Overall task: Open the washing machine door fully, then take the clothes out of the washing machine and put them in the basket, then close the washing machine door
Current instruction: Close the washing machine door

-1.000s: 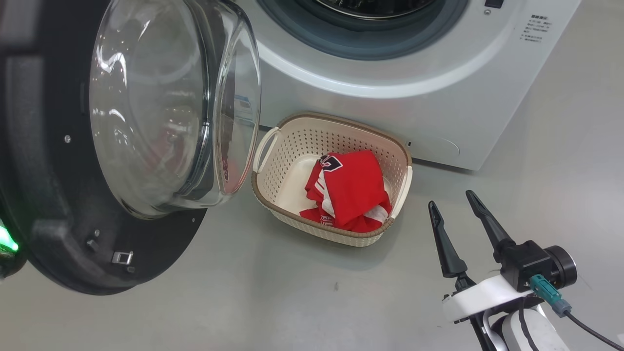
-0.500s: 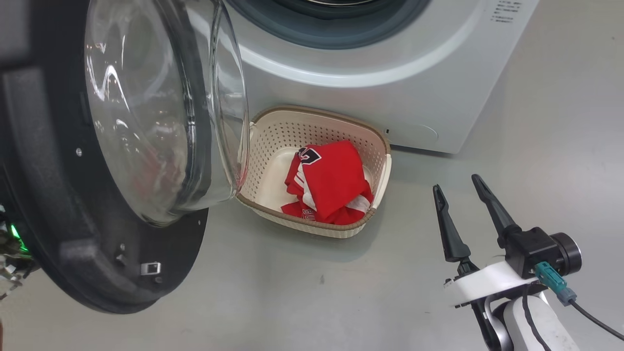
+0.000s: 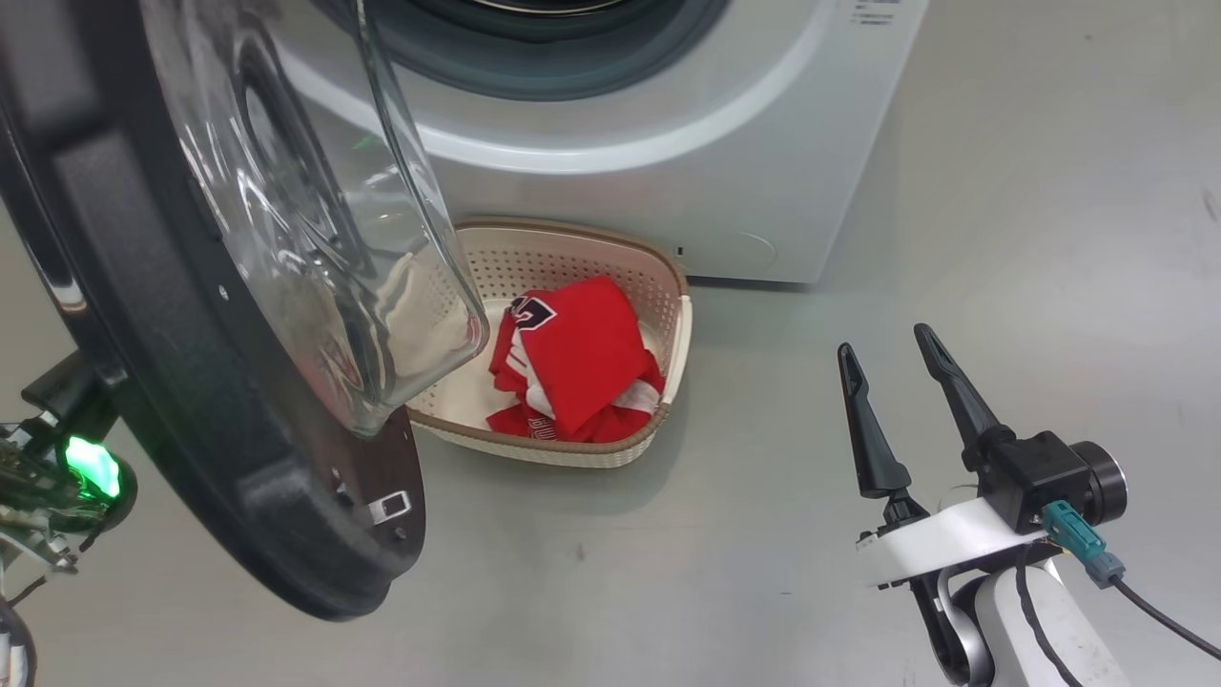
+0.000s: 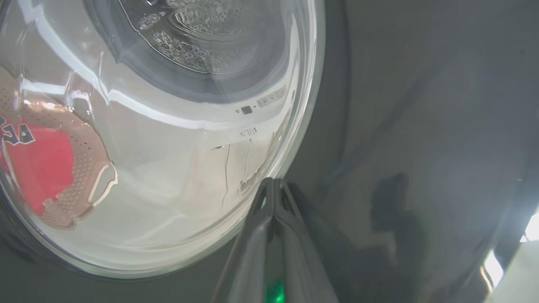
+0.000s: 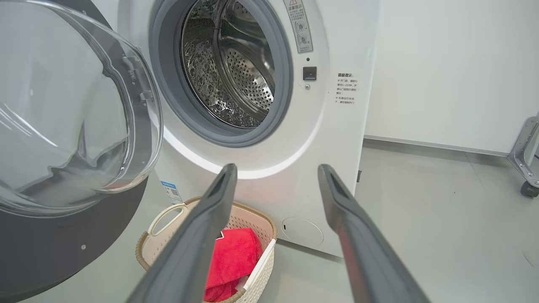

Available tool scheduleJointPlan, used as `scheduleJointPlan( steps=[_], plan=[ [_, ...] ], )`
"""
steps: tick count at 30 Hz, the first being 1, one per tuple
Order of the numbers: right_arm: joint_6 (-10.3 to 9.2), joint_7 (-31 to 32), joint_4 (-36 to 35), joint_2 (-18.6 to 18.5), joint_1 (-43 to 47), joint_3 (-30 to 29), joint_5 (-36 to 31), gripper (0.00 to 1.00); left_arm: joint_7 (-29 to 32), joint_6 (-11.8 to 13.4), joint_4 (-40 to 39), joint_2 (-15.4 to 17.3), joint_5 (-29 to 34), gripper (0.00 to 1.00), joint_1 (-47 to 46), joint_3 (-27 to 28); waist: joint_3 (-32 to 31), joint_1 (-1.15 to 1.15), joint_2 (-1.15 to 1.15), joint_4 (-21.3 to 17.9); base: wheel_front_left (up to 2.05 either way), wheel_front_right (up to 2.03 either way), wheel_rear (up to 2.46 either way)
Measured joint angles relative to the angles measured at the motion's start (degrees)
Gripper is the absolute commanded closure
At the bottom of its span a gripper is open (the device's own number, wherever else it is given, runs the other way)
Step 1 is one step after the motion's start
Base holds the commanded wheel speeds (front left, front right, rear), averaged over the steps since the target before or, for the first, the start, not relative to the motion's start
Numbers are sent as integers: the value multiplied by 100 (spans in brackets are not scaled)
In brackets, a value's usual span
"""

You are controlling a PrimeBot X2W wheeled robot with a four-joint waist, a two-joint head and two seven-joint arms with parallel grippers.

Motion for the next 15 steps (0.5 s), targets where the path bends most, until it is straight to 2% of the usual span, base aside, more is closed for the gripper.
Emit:
scheduleJointPlan(
  steps=[15],
  plan=[
    [-1,0,-2,54,-10,119,186,0,-1,9,-190,-15,92,100,86,-143,-112,0,0,-864,0,0,0]
  ],
)
